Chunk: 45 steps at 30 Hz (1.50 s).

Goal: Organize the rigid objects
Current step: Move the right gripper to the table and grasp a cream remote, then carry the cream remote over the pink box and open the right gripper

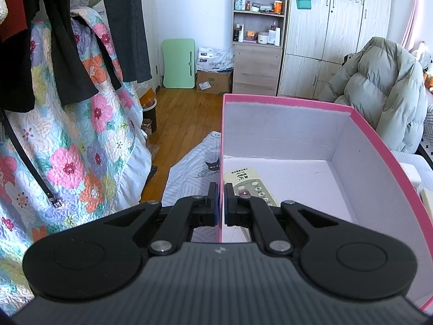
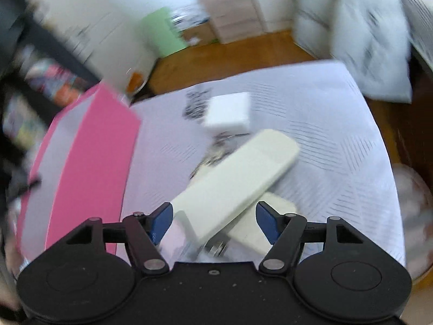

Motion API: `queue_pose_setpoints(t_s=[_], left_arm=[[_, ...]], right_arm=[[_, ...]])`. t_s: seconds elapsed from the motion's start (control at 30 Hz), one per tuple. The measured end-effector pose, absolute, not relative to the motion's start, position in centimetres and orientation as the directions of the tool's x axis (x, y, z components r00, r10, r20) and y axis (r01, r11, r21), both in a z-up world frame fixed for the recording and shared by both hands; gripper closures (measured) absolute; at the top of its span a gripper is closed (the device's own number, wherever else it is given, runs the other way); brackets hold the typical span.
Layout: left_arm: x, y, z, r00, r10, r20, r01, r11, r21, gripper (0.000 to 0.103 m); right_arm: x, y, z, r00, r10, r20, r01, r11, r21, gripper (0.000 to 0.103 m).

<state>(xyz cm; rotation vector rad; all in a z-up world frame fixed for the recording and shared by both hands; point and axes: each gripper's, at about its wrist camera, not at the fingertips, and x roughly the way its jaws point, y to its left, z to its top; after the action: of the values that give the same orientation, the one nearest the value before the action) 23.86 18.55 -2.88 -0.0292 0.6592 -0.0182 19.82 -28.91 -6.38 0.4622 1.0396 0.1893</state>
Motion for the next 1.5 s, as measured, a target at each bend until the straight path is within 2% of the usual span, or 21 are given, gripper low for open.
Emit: queue_pose_setpoints(t_s=[0.13,0.3,0.43,0.5,0.53,0.57,0.63,0.7,0.97,1.5], left_arm=[[24.1,18.7,-2.8,0.788,-0.025,-0.615,0.009,1.0,-0.029,0.1],[24.1,18.8,-2.8,0.788,-0.028,-0.615,0.008,0.999,-0.035,0.1],[24.1,18.5,-2.8,0.787,-0.02,-0.616,0.009,1.0,-0.02,0.1],[24.1,18.7,-2.8,0.787,-0.024,-0.617,0.009,1.0,-0.027,0.1],[24.1,18.7,-2.7,0.786,-0.026,-0.617,0.009,0.999,-0.031,0.1],[24.1,18.7,-2.7,0.786,-0.026,-0.618,0.009,0.999,-0.031,0.1],[24.1,18.7,-2.7,0.786,-0.025,-0.618,0.009,1.0,-0.03,0.1],[24.1,18.7,-2.7,0.785,-0.025,-0.619,0.009,1.0,-0.029,0.1],[24.1,18.8,-2.7,0.785,-0.025,-0.619,0.009,1.0,-0.029,0.1],[24.1,18.7,-2.7,0.785,-0.026,-0.618,0.007,0.999,-0.032,0.1]], right_arm=[[21.5,-30.4,-8.3,0.506,0.39,-0.769,0.146,0.84,0.523,0.03],[23.1,-30.8,-9.6,0.498,0.392,-0.774,0.193,0.82,0.539,0.03],[23.4,-30.6,-10.6,0.519,0.385,-0.763,0.216,0.805,0.553,0.026],[23.3,-30.5,-10.7,0.537,0.368,-0.759,0.231,0.802,0.551,0.038],[23.1,-30.6,-10.6,0.549,0.342,-0.762,0.253,0.802,0.542,0.054],[22.8,-30.9,-10.6,0.575,0.336,-0.746,0.26,0.789,0.556,0.062],[22.4,-31.6,-10.4,0.601,0.351,-0.718,0.269,0.757,0.595,0.071],[22.1,-32.1,-10.3,0.621,0.372,-0.69,0.263,0.73,0.631,0.075],[21.1,-30.7,-7.6,0.664,0.391,-0.638,0.151,0.765,0.626,0.082],[19.1,-24.4,-0.7,0.736,0.356,-0.575,-0.119,0.905,0.408,0.084]])
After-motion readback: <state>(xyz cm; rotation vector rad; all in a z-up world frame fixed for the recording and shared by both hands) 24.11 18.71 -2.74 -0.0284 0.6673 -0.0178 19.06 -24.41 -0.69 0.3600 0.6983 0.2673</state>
